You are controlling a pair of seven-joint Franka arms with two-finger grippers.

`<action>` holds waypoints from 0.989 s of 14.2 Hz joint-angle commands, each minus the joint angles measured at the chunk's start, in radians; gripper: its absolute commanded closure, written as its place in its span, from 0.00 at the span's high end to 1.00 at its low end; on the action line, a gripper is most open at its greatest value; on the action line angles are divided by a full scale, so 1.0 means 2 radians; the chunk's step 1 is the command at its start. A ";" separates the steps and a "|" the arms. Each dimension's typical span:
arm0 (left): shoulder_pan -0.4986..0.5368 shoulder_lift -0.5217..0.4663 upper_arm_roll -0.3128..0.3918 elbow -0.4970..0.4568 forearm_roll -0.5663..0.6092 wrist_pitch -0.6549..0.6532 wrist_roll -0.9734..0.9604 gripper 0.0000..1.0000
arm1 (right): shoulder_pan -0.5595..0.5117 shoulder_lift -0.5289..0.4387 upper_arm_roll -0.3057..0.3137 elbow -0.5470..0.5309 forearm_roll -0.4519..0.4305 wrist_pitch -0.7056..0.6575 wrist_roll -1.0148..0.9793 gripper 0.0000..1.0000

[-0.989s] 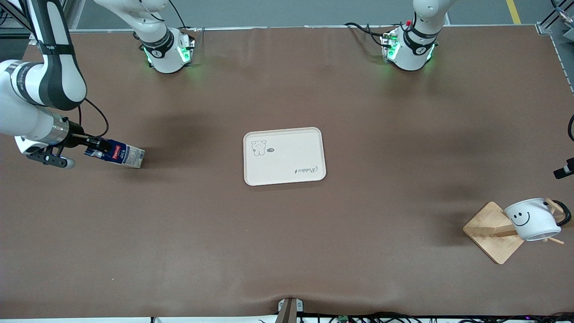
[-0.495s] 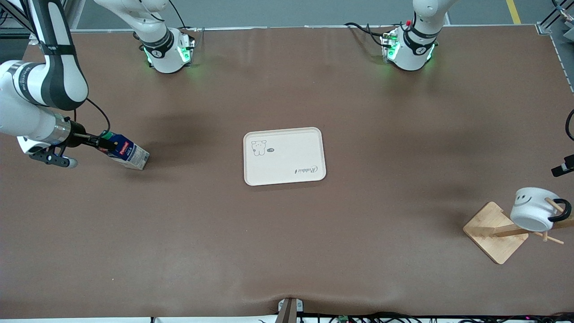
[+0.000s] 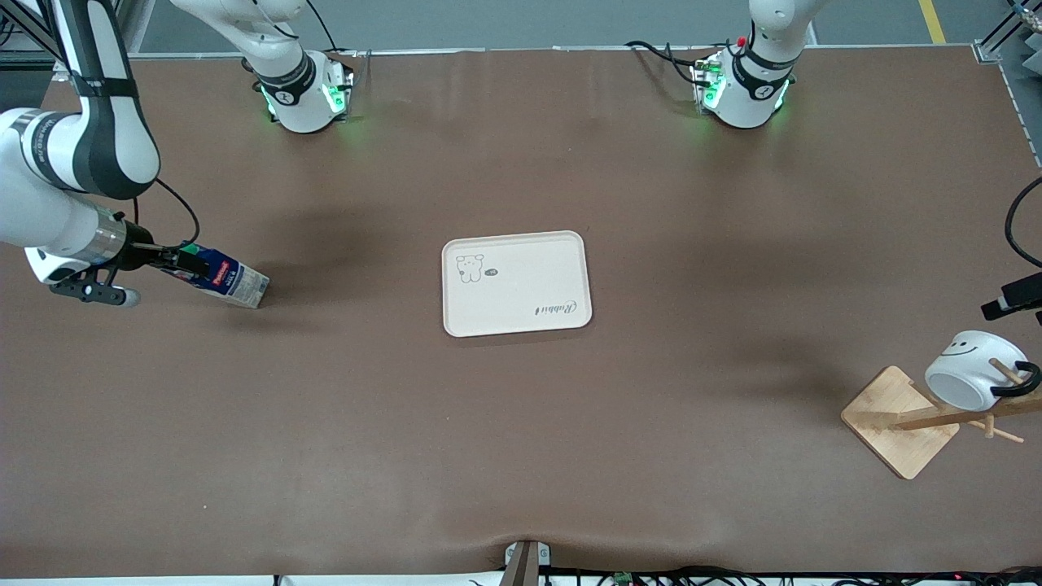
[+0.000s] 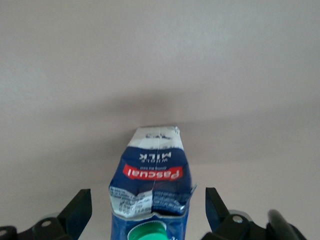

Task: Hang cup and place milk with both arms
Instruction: 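Hang the mug handle on the stand peg while the right gripper lowers milk, then open both grippers to release the mug and the milk carton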

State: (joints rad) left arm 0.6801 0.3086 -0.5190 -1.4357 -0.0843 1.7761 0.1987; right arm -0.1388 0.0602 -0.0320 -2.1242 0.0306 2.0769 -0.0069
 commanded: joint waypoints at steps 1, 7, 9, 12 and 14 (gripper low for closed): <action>0.002 -0.021 -0.034 -0.005 0.037 -0.014 -0.062 1.00 | -0.004 0.013 0.003 0.061 -0.003 -0.008 -0.054 1.00; 0.002 -0.036 -0.093 -0.005 0.071 -0.048 -0.141 1.00 | -0.002 0.075 0.002 0.210 -0.003 -0.123 -0.056 1.00; 0.003 -0.043 -0.097 -0.004 0.083 -0.055 -0.135 1.00 | 0.003 0.080 0.002 0.222 -0.005 -0.127 -0.056 1.00; 0.004 -0.045 -0.103 0.001 0.107 -0.061 -0.122 1.00 | 0.010 0.083 0.003 0.249 -0.006 -0.142 -0.057 1.00; 0.004 -0.045 -0.103 0.001 0.107 -0.061 -0.109 1.00 | 0.045 0.093 0.002 0.289 -0.068 -0.203 -0.055 1.00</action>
State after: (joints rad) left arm 0.6771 0.2345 -0.7132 -1.4353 0.1069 1.6719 -0.0480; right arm -0.1077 0.2165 -0.0255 -1.6455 -0.0136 1.7697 -0.1210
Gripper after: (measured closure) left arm 0.000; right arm 0.000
